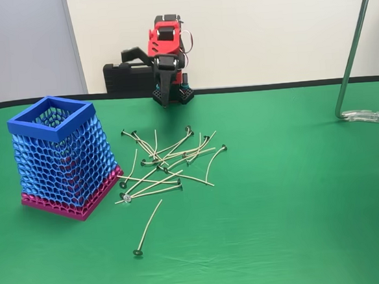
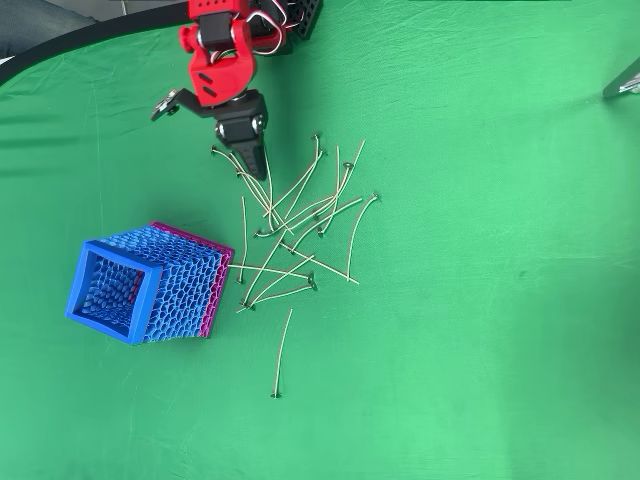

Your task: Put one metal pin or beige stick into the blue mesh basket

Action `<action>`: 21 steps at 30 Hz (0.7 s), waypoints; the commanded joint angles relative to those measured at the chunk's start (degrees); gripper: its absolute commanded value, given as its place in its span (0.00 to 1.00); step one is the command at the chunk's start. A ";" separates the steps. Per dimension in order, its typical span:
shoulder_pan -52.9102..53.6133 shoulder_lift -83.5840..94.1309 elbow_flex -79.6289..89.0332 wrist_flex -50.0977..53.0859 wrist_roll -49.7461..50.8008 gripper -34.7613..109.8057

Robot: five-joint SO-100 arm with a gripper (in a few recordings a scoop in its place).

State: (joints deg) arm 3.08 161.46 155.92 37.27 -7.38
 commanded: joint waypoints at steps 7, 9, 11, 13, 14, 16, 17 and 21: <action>-2.20 12.74 15.91 -2.99 0.00 0.24; -2.55 14.94 18.54 -3.43 -0.09 0.24; -2.55 17.31 20.57 -3.60 -0.09 0.24; -2.55 18.63 20.74 -1.85 0.53 0.24; -2.55 19.16 20.74 -1.23 0.62 0.24; -2.64 19.51 20.74 0.09 0.70 0.24; -2.64 20.30 20.74 1.05 0.97 0.24; -2.81 23.64 20.74 5.19 2.11 0.24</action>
State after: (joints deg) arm 0.79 183.08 176.40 40.78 -6.15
